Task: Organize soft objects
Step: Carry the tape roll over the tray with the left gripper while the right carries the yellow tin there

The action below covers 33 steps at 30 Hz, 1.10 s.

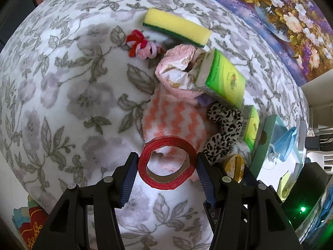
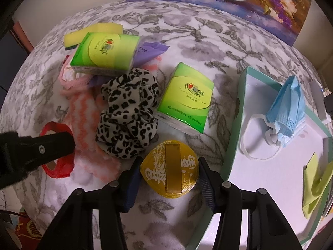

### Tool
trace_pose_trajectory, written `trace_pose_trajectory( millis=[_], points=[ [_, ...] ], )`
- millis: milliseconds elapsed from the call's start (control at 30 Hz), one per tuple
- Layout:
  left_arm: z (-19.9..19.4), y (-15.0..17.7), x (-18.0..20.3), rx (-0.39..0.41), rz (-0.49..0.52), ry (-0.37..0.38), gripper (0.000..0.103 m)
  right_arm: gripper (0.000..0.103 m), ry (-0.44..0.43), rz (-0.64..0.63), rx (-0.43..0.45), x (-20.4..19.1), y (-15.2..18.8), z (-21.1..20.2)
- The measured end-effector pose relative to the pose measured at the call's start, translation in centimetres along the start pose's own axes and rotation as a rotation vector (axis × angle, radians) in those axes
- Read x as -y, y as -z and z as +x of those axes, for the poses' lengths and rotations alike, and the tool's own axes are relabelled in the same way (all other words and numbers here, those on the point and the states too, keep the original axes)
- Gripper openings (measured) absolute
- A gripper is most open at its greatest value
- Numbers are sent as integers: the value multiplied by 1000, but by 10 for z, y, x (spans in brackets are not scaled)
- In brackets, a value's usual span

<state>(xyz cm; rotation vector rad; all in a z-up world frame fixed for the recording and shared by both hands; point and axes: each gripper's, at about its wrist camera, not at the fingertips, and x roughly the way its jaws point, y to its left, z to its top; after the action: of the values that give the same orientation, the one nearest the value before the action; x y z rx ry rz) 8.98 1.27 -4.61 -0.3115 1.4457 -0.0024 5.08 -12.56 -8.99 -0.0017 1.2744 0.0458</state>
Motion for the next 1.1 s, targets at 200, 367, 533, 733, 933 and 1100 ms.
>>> trace_pose_trajectory(
  millis=[200,367,533,733,933,1100],
  points=[
    [-22,-1,7,70,13,33,58,54,-58,49,47,16,-3,-22],
    [-41,1,19,137,52,48,58,54,-94,104,118,34,-5,-45],
    [-48,10,42,168,135,42,58,54,-51,196,169,71,-7,-69],
    [-45,33,91,167,287,40,58,54,84,342,138,133,8,-76],
    [-29,67,143,126,459,29,58,54,127,550,59,191,39,-75],
    [-7,91,176,90,570,-9,58,54,181,690,19,232,63,-75]
  ],
)
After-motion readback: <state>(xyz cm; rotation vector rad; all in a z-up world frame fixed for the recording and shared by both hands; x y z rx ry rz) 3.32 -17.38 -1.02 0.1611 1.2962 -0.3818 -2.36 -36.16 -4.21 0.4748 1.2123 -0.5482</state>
